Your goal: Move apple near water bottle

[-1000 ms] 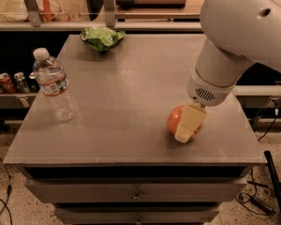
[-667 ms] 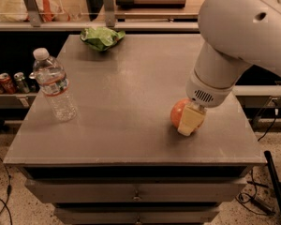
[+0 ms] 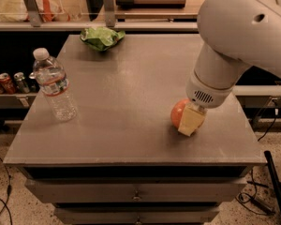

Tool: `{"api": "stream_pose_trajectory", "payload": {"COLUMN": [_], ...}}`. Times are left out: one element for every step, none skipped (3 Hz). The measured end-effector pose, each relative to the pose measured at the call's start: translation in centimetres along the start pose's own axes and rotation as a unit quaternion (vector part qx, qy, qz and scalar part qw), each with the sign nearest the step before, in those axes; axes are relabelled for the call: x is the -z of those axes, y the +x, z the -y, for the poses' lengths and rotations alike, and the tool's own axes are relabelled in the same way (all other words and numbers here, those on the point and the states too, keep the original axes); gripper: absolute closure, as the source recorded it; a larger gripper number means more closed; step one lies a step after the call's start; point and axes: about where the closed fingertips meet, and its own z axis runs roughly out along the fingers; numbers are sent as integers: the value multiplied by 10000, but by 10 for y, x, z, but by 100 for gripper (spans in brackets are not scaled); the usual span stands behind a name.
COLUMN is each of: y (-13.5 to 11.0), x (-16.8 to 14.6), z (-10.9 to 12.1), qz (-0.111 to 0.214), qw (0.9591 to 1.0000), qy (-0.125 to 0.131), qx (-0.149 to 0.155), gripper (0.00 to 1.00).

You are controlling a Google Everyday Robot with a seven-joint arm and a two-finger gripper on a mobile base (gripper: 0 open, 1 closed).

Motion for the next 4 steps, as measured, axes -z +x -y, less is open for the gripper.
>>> {"api": "stream_pose_trajectory", "payload": {"y": [-5,-14,-32,-32], "x": [15,36,55,55], "z": [7,17,26,25], "qz": [47,117,395,395], "qw": [9998,9986,9961,9960], "qy": [191,462,631,631], "qx": [99,235,483,484], "gripper": [100,100,100,100]}}
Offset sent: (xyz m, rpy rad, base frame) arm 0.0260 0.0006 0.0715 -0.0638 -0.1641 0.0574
